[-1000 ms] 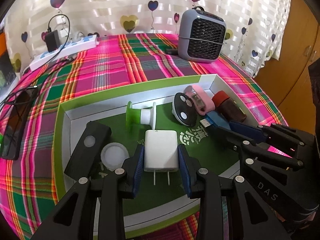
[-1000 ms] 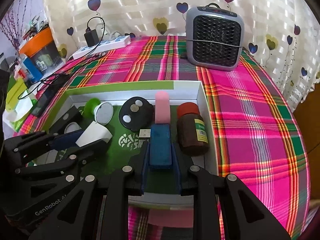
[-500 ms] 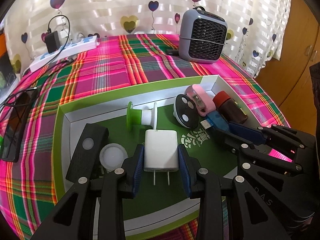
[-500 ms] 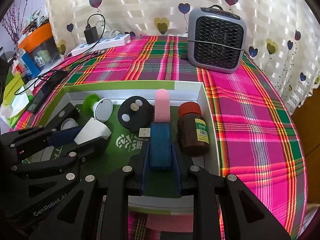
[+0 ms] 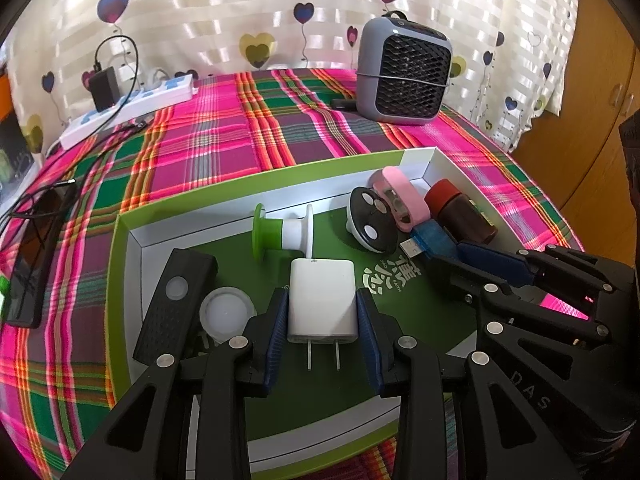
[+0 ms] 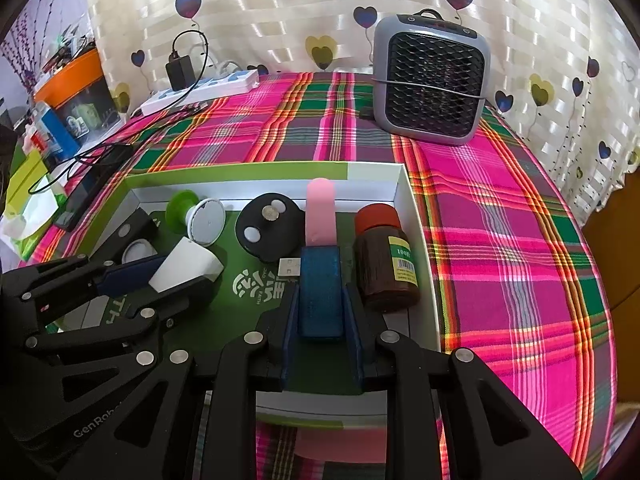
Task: Organize rigid objects
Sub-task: 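Lower the charger into the box and open the left gripper while the right releases the USB stick, then move the left gripper to the silver lighter while the right moves to the pink clip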
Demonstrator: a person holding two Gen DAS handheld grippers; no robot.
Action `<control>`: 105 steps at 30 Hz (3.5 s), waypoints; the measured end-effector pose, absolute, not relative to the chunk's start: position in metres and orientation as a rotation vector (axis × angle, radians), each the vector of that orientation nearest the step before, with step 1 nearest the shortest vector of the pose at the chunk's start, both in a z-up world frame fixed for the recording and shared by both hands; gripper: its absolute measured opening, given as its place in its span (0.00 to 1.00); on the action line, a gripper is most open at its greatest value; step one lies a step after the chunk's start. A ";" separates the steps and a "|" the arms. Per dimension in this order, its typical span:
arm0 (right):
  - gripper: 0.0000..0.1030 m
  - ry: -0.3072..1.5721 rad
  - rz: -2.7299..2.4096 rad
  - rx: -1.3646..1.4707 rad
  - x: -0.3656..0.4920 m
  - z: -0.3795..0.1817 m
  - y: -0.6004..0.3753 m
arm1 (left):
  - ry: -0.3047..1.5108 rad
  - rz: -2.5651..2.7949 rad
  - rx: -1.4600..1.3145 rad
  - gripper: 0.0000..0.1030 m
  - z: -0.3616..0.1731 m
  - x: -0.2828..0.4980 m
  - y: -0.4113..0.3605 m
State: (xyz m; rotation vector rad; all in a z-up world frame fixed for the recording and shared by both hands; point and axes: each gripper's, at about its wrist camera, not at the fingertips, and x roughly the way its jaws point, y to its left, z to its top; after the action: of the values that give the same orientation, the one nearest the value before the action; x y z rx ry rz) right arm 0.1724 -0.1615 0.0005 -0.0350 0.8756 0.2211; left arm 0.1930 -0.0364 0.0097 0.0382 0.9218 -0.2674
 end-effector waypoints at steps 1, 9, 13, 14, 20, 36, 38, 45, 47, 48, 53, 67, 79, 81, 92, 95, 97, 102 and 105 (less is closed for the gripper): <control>0.23 0.876 0.221 -0.033 0.172 0.000 -0.162 | 0.922 -0.264 0.045 0.33 0.010 0.193 -0.037; 0.27 0.877 0.230 -0.022 0.170 0.001 -0.162 | 0.920 -0.259 0.043 0.35 0.010 0.191 -0.038; 0.29 0.875 0.236 -0.010 0.169 0.002 -0.163 | 0.911 -0.258 0.039 0.35 0.011 0.189 -0.036; 0.29 0.874 0.237 -0.008 0.168 0.002 -0.163 | 0.908 -0.256 0.037 0.35 0.013 0.188 -0.036; 0.33 0.857 0.242 -0.005 0.164 0.008 -0.163 | 0.885 -0.257 0.039 0.35 0.019 0.179 -0.034; 0.35 0.792 0.241 0.037 0.131 0.028 -0.173 | 0.828 -0.237 0.020 0.35 0.041 0.142 -0.019; 0.35 0.785 0.242 0.045 0.126 0.030 -0.175 | 0.825 -0.234 0.016 0.35 0.043 0.137 -0.016; 0.35 0.743 0.243 0.057 0.105 0.037 -0.188 | 0.814 -0.217 -0.007 0.35 0.043 0.116 0.007; 0.35 0.737 0.238 0.069 0.100 0.037 -0.193 | 0.813 -0.214 -0.025 0.35 0.041 0.110 0.015; 0.35 0.740 0.238 0.079 0.098 0.037 -0.196 | 0.811 -0.213 -0.030 0.35 0.041 0.108 0.018; 0.35 0.741 0.232 0.089 0.087 0.032 -0.207 | 0.816 -0.216 -0.034 0.35 0.036 0.094 0.035; 0.44 0.780 0.312 0.080 0.076 0.010 -0.218 | 0.850 -0.188 -0.064 0.35 0.025 0.075 0.065; 0.47 0.764 0.335 0.052 0.092 0.009 -0.209 | 0.909 -0.183 -0.142 0.35 0.006 0.084 0.084; 0.47 0.762 0.350 0.036 0.092 0.010 -0.207 | 0.915 -0.191 -0.144 0.35 0.005 0.085 0.083; 0.47 0.802 0.497 -0.031 0.074 0.006 -0.188 | 0.915 -0.232 -0.137 0.35 0.003 0.084 0.079; 0.47 0.788 0.522 -0.055 0.069 0.008 -0.185 | 0.915 -0.250 -0.139 0.35 0.004 0.083 0.078; 0.47 0.772 0.500 -0.062 0.070 0.011 -0.186 | 0.909 -0.251 -0.148 0.35 0.004 0.083 0.080; 0.47 0.750 0.411 -0.010 0.082 0.014 -0.200 | 0.900 -0.239 -0.203 0.35 0.005 0.088 0.091; 0.47 0.753 0.407 0.011 0.088 0.013 -0.202 | 0.908 -0.250 -0.200 0.35 0.004 0.091 0.090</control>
State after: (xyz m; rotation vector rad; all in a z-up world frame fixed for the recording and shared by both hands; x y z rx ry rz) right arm 0.0876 -0.2021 0.0128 0.0107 0.7533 0.4072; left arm 0.0914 0.0898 0.0039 -0.2002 0.9076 -0.2505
